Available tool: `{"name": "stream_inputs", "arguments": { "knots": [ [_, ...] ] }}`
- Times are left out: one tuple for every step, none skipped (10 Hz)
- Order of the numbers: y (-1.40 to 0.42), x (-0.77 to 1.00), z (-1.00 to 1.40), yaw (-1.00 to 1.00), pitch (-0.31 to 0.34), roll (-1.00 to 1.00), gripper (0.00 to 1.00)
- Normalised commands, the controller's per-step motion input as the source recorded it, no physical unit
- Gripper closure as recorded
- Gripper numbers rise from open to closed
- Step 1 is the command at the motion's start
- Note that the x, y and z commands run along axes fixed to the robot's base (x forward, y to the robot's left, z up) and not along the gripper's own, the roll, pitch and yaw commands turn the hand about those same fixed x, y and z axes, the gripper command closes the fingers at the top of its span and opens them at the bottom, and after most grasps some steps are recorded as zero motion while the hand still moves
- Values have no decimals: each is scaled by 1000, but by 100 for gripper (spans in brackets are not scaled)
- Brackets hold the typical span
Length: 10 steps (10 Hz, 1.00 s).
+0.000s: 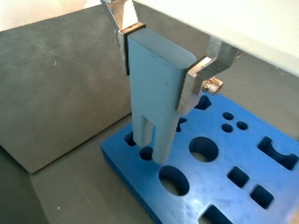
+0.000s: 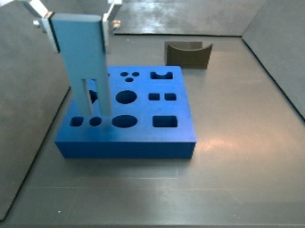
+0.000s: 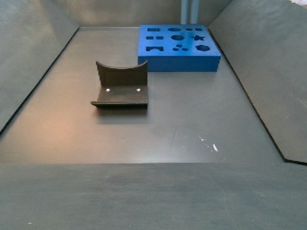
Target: Insert the square-circle object.
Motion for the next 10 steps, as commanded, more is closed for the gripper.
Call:
{"name": "stream_inputs", "arguments": {
  "knots": [
    [29,-389,-291,89,-67,-106,100],
    [0,-371,-194,57,-60,-107,100],
    [0,-297,-151,17,-31,-107,100],
    [0,-211,-140,9,0,-81,100],
    [0,-183,-146,11,0,-86,100],
    [0,40,-229,0,0,-77,100],
    [0,243,-251,0,54,-46,100],
    [-14,246,-274,0,50,-61,100],
    [-49,240,-297,-6,43,-60,100],
    [-46,149,-349,0,0,-81,100]
  ]
}}
